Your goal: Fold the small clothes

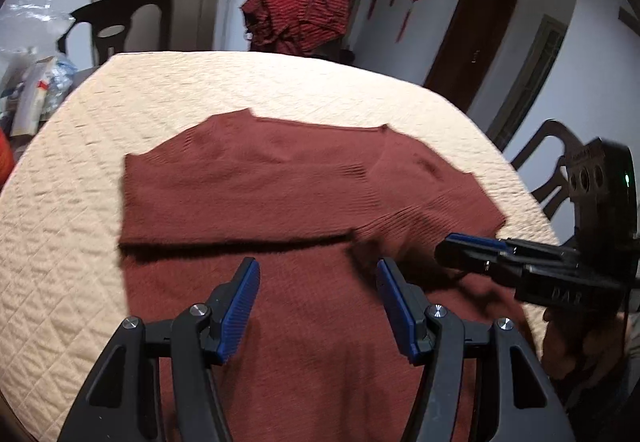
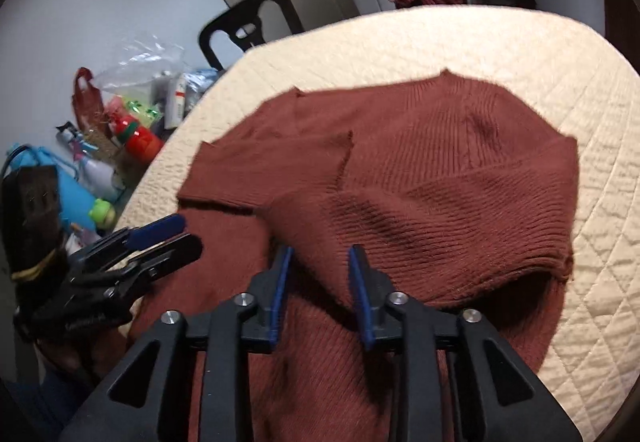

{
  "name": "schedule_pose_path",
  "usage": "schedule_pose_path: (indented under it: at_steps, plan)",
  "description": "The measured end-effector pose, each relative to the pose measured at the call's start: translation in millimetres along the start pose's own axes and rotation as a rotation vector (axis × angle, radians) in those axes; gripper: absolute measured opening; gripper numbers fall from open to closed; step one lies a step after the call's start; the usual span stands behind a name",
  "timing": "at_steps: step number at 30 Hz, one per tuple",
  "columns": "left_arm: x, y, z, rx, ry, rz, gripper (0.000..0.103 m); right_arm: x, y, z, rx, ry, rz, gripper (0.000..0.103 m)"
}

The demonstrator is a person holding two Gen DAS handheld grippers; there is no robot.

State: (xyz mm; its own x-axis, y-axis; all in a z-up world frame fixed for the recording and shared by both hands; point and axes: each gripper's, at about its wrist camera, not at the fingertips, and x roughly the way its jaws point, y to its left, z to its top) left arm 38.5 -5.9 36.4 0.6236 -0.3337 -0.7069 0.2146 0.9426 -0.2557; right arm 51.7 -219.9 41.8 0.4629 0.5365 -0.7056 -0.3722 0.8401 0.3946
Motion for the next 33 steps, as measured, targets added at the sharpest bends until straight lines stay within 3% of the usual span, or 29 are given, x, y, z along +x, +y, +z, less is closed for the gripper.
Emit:
schedule_pose_path:
  at_steps: [3, 8, 14, 21, 33]
  plan:
    - [9.9, -7.9, 5.9, -0.006, 0.027, -0.059, 0.063, -11.0, -5.5, -2.8, 0.016, -0.022, 0.000, 0.030]
    - [33.2, -14.1, -0.9, -0.035, 0.105, -0.094, 0.061, -16.3, -17.3, -14.8, 0.073, -0.032, -0.021, 0.030]
    - [43.5, -35.9, -5.6, 0.028, 0.125, -0.069, 0.030, -22.1, -32.9, -24.0, 0.112, -0.034, -0.027, 0.030]
    - [41.6, -56.7, -3.4, 0.139, 0.109, 0.002, 0.008, -26.1, -41.9, -26.8, 0.128, -0.049, -0.025, 0.030]
    - [25.0, -65.2, 20.0, 0.202, 0.037, 0.018, 0.006, -25.7, -51.8, -26.1, 0.155, -0.051, -0.031, 0.030]
